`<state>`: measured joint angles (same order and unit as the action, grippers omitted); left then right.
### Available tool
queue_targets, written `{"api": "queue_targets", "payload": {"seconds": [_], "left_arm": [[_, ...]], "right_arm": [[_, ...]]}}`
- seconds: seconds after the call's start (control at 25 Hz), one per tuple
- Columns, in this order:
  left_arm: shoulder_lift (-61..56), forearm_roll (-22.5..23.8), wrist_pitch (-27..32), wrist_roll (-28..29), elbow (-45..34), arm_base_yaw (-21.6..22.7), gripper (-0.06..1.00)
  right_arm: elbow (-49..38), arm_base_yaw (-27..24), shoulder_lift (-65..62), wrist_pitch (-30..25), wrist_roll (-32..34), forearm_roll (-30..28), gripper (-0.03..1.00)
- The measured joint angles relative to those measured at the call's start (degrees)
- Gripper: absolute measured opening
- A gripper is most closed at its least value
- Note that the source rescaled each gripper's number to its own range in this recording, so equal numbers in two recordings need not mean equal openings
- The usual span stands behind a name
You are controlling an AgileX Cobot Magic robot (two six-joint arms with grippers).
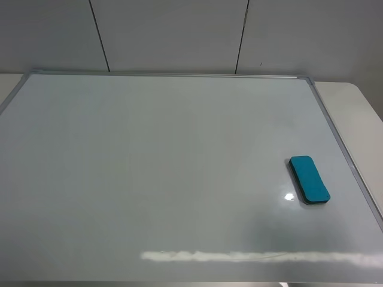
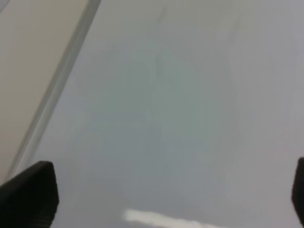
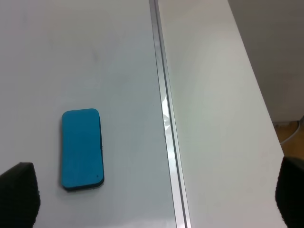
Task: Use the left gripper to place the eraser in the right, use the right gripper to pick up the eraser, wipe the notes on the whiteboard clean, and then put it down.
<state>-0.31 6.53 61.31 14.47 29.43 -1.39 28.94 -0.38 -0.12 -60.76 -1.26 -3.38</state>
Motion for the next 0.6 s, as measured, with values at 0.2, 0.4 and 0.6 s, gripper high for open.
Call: {"api": "queue_targets", "payload": {"seconds": [0.2,0.4,0.6], "left_arm": [[0.0,0.0,0.0,0.0,0.0,0.0,1.0],[0.0,0.0,0.0,0.0,0.0,0.0,1.0],[0.0,0.0,0.0,0.0,0.0,0.0,1.0]], "right_arm": [[0.0,0.0,0.0,0.0,0.0,0.0,1.0],[0.0,0.0,0.0,0.0,0.0,0.0,1.0],[0.0,0.0,0.0,0.0,0.0,0.0,1.0]]}}
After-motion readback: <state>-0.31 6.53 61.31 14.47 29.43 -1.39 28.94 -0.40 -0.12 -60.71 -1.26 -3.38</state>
